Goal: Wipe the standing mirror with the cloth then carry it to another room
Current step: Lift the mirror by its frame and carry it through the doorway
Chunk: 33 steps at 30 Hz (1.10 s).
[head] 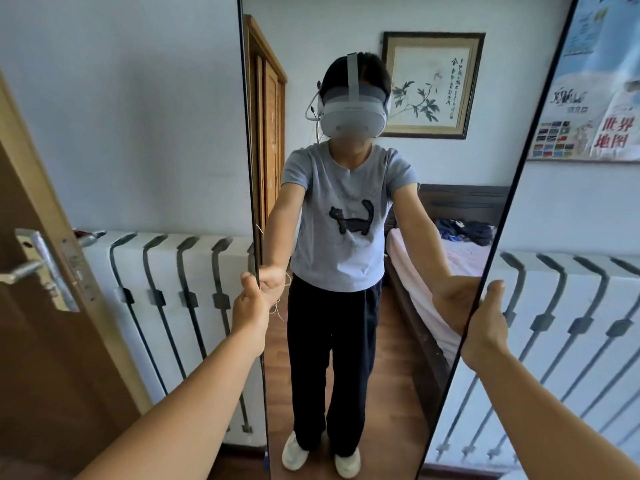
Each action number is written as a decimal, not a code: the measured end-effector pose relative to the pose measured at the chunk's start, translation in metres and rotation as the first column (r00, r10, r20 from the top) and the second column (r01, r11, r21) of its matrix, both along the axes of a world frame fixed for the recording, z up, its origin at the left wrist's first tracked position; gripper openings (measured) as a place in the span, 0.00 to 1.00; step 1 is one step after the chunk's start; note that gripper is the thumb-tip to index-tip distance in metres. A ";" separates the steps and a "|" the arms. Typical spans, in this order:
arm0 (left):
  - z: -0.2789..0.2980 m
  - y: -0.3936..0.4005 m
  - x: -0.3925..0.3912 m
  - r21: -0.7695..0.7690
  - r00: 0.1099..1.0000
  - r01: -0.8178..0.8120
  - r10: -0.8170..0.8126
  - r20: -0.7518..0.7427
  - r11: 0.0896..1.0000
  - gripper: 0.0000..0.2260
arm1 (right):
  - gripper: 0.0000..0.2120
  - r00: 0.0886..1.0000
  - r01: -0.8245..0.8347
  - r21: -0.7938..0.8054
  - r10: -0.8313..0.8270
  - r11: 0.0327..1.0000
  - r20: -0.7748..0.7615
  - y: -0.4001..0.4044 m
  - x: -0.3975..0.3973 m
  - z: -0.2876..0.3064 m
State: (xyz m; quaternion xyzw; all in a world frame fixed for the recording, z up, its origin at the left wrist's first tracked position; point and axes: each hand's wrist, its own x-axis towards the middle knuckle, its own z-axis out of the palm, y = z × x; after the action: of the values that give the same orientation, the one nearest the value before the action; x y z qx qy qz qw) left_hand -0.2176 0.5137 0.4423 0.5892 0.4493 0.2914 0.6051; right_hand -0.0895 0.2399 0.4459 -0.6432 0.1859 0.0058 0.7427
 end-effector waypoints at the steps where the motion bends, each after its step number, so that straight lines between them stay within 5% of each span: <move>1: -0.007 0.002 0.000 -0.022 1.000 -0.009 0.009 -0.015 1.000 0.31 | 0.39 1.000 -0.001 0.030 0.002 1.000 -0.029 0.000 -0.001 -0.002; 19: -0.030 0.019 0.032 -0.064 0.993 -0.118 0.119 0.012 0.991 0.17 | 0.23 0.986 0.024 -0.015 -0.026 1.000 -0.166 0.005 0.005 -0.010; 30: -0.008 0.018 0.016 0.002 0.969 -0.246 0.246 -0.023 0.969 0.18 | 0.33 0.983 0.024 -0.030 -0.029 0.999 -0.180 0.012 0.004 0.010; 33: 0.002 0.024 0.001 -0.008 0.973 -0.214 0.214 0.083 0.977 0.18 | 0.35 0.985 -0.014 -0.003 0.013 1.000 -0.174 0.020 0.001 0.020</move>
State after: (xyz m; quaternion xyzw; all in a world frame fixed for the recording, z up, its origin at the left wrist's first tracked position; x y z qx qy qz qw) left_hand -0.2168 0.5381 0.4447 0.5249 0.4842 0.3796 0.5882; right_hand -0.0884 0.2602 0.4664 -0.6431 0.2457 0.0667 0.7222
